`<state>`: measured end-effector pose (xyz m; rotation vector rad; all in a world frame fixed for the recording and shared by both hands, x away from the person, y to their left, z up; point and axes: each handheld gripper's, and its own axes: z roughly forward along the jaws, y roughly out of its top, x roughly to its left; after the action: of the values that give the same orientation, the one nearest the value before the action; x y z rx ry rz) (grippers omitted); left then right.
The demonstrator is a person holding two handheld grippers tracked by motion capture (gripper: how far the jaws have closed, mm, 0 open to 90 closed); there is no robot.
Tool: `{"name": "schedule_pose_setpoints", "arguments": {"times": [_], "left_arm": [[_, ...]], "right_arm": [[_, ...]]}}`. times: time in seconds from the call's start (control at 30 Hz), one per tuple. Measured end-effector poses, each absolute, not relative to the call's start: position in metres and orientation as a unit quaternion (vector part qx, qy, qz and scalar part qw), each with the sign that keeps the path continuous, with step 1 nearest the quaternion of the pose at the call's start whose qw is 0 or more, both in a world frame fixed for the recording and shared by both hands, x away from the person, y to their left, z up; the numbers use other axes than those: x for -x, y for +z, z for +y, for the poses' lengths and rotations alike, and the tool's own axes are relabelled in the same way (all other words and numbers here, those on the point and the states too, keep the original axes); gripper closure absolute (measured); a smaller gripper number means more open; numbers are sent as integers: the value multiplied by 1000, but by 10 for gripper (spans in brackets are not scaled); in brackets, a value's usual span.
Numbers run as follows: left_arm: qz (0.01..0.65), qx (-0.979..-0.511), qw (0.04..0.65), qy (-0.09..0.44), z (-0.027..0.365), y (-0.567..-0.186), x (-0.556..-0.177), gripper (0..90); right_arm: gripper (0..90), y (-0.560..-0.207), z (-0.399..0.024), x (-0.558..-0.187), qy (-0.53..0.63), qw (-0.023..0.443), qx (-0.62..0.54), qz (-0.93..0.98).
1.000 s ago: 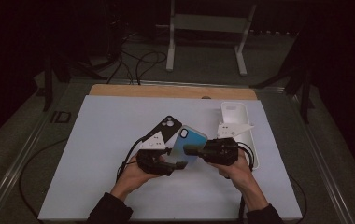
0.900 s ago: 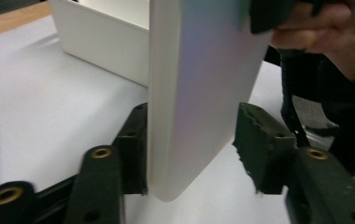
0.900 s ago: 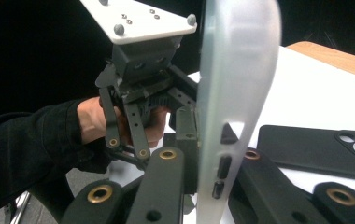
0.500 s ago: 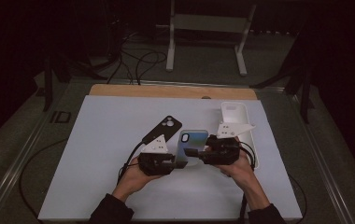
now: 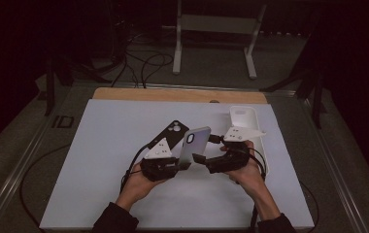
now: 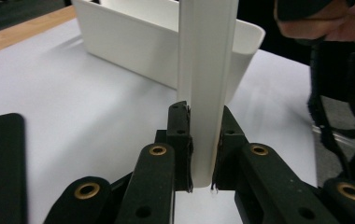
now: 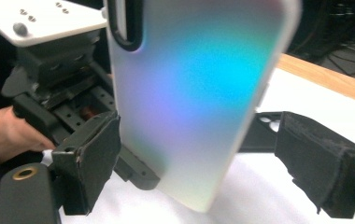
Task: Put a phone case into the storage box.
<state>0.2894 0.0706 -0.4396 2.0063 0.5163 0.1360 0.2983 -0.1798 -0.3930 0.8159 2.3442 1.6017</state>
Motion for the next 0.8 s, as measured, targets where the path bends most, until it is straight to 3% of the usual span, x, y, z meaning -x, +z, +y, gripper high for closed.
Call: {"name": "schedule_pose_setpoints", "arguments": {"times": [0.4,0.8], "left_arm": [[253,-829,490,94,72,-443,-288,808],[256,-831,484,94,65,-446,-287,809]], "right_arm": [[140,-388,-180,-294,537,117,-330,767],[166,-378,-167,-293,551,128,-353,745]]}}
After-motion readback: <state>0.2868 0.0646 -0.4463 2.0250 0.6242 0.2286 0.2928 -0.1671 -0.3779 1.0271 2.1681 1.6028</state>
